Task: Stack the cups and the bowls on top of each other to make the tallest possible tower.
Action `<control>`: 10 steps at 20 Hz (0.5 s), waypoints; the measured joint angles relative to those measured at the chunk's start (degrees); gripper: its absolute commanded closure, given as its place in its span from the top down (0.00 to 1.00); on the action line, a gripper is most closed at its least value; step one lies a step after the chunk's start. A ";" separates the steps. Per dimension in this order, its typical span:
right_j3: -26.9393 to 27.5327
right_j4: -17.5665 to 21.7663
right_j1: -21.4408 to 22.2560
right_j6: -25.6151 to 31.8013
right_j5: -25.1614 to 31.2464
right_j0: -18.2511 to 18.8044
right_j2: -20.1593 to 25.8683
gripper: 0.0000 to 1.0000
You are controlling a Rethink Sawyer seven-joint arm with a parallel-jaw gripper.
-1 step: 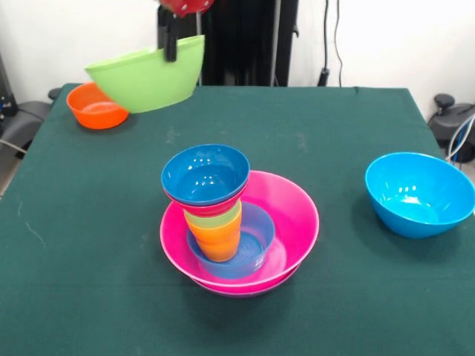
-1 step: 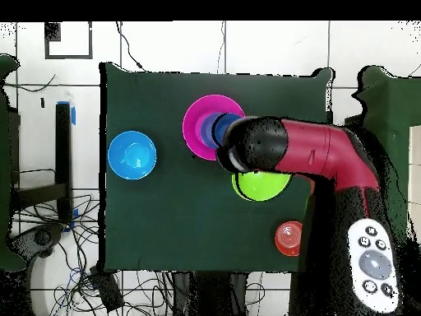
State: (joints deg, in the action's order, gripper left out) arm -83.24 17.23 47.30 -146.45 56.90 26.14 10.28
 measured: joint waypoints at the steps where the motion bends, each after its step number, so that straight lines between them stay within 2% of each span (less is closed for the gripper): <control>1: 1.86 0.49 -1.13 0.00 1.48 -0.22 -0.19 0.00; 2: 5.41 1.60 -3.19 0.00 4.63 -0.79 -0.59 0.00; 10: 14.45 5.65 -7.80 0.00 15.08 -4.53 -3.49 0.00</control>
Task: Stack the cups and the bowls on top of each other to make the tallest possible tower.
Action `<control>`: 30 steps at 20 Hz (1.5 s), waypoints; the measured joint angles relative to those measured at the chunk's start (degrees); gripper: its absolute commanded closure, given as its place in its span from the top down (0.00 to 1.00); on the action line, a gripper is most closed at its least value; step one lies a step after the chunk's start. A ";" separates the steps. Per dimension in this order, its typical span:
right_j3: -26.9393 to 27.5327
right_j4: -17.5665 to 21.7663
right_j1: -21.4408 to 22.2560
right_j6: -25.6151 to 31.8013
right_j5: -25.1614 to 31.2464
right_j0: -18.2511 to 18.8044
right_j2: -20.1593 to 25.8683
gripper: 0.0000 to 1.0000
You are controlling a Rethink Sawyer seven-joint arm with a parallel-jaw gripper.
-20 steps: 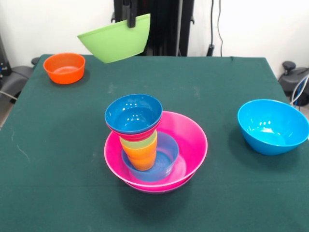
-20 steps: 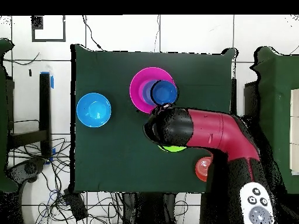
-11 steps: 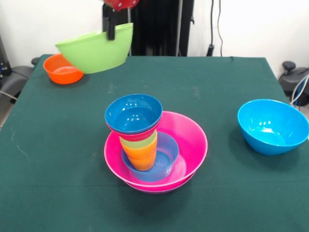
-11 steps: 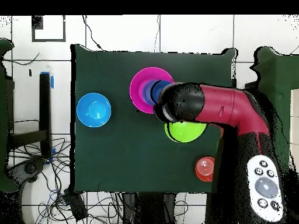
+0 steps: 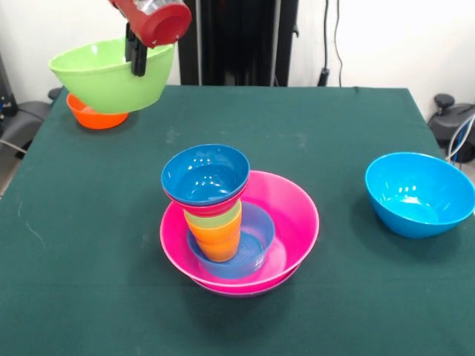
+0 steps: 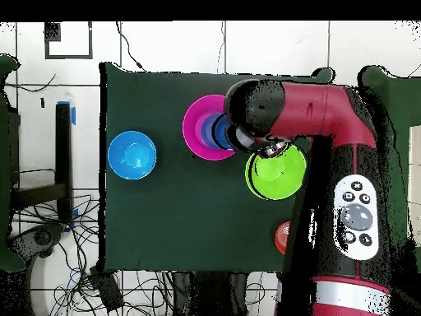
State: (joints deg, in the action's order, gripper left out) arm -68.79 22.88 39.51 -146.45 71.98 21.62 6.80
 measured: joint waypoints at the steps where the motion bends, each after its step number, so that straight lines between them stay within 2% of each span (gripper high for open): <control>1: 0.39 0.19 -0.15 0.00 0.66 -0.38 -0.24 0.00; 9: 4.24 0.86 -1.83 0.00 5.57 -4.64 -2.86 0.00; 16: 7.98 0.70 -4.28 0.00 5.79 -7.28 -3.84 0.00; 30: 20.10 -2.63 -14.22 0.00 5.81 -10.64 -4.95 0.00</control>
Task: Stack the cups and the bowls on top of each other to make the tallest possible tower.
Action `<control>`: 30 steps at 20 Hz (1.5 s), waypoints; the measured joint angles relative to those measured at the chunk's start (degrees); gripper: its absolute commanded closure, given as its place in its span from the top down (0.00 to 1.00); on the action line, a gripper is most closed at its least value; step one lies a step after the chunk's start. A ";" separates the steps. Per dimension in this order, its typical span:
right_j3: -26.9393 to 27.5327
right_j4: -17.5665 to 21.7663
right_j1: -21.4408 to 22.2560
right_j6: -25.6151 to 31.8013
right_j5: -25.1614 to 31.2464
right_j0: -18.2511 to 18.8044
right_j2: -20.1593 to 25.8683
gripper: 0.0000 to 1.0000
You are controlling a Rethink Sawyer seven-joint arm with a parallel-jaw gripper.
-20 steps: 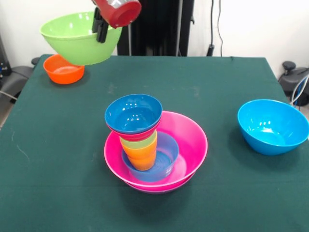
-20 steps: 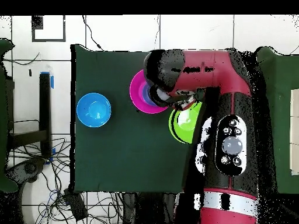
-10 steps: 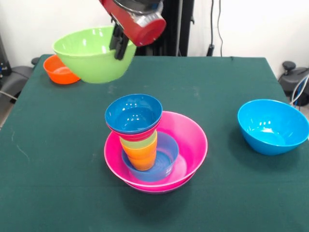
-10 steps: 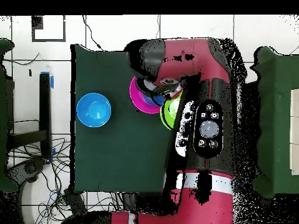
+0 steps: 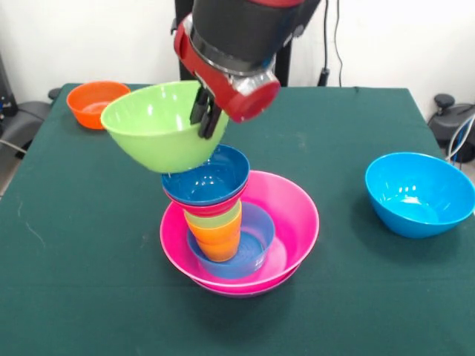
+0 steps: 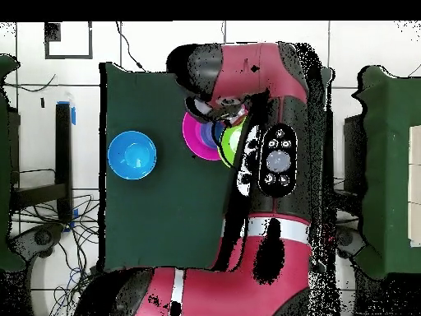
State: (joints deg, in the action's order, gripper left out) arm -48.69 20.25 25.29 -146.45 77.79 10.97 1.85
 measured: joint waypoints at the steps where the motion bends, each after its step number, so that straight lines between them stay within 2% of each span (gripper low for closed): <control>1: 1.23 -0.32 -1.04 0.00 0.02 -0.28 -0.40 0.00; 9: 6.41 -2.68 -5.59 0.00 0.08 -1.62 -2.47 0.00; 30: 8.64 -7.10 -7.62 0.00 0.07 -4.30 -8.77 0.00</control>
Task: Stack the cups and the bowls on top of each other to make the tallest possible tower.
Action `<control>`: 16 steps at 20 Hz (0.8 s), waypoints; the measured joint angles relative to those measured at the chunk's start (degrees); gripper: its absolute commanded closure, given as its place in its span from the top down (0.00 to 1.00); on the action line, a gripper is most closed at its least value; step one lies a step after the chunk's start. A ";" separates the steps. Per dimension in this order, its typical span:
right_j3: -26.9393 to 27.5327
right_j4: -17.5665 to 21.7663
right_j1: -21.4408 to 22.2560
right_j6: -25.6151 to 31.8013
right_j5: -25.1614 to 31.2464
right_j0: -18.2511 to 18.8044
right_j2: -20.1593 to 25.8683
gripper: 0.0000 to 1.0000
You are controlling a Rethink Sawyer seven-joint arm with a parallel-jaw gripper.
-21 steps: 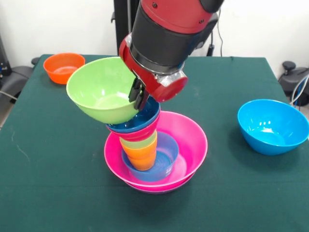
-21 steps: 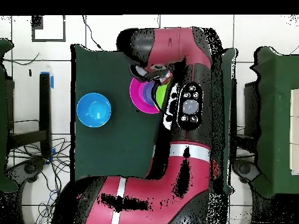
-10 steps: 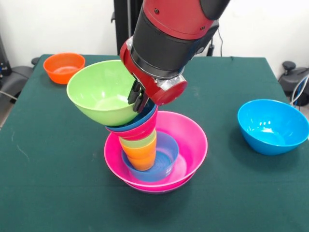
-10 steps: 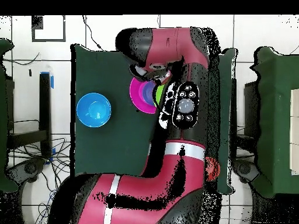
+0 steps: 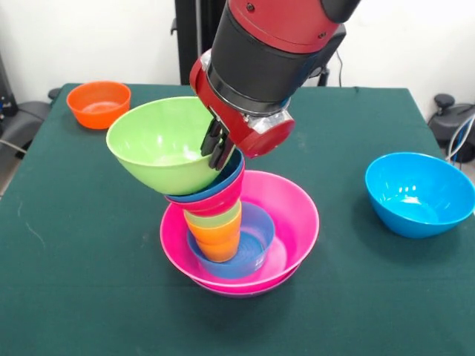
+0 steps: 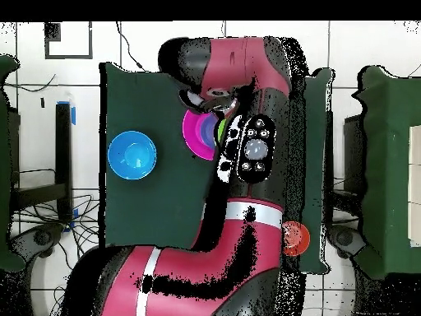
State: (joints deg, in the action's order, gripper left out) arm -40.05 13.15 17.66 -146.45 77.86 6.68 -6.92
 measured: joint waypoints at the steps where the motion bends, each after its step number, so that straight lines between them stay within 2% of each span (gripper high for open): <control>1: 0.00 -0.20 -0.01 0.00 0.00 -0.09 -0.22 0.00; 16: 0.00 -2.80 -0.53 0.00 0.00 -0.57 -2.92 0.00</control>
State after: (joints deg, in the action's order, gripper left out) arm -40.05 10.35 17.13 -146.45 77.86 6.11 -9.84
